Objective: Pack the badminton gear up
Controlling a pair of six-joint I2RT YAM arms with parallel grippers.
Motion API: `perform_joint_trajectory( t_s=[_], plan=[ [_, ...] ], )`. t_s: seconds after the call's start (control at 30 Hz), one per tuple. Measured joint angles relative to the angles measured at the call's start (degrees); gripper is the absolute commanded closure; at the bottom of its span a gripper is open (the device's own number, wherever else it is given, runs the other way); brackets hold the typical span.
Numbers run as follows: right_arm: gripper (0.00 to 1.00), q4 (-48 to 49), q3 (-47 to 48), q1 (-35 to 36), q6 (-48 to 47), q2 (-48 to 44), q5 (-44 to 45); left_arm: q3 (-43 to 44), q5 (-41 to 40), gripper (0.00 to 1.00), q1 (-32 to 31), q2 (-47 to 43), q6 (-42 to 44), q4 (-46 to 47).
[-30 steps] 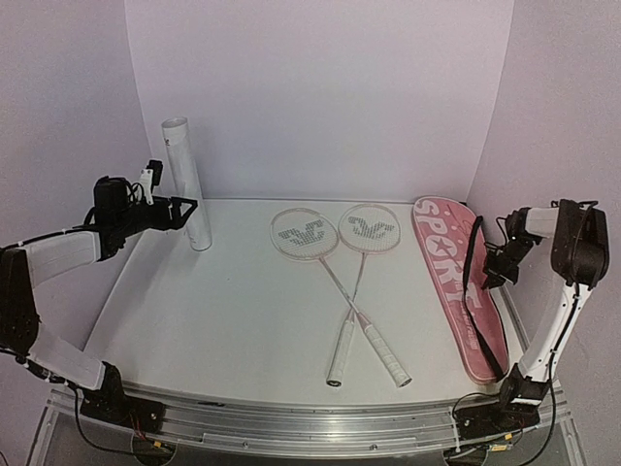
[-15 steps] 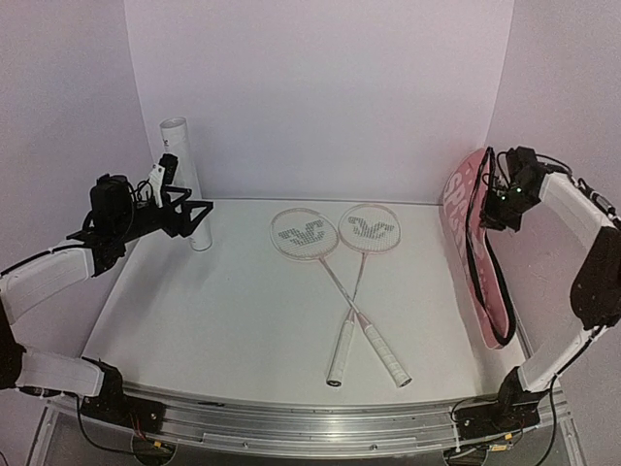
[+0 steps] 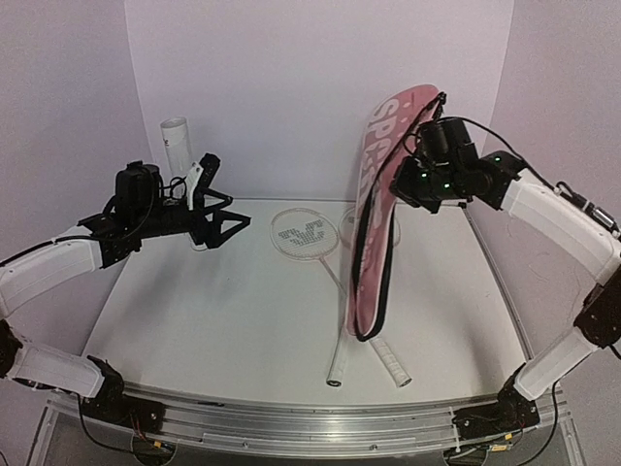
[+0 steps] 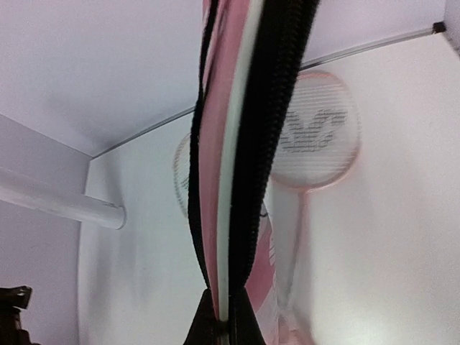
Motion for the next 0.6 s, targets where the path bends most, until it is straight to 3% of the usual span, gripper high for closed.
perform_joint_trajectory(
  t_s=[0.13, 0.27, 0.43, 0.6],
  plan=[
    [1.00, 6.72, 2.02, 8.02, 6.58, 8.44, 3.41, 2.40, 0.11, 0.01, -4.13, 2.04, 0.46, -2.18],
    [1.00, 10.26, 5.69, 13.03, 12.24, 17.91, 4.30, 3.53, -0.86, 0.00, -8.34, 4.77, 1.94, -4.28],
    [1.00, 11.88, 8.83, 14.98, 18.90, 24.40, 3.64, 3.63, -5.12, 0.00, -13.18, 9.02, 7.34, -5.64],
    [1.00, 13.33, 10.89, 15.12, 22.77, 26.58, 2.99, 3.63, -9.75, 0.03, -13.55, 14.05, 12.73, -5.40]
  ],
)
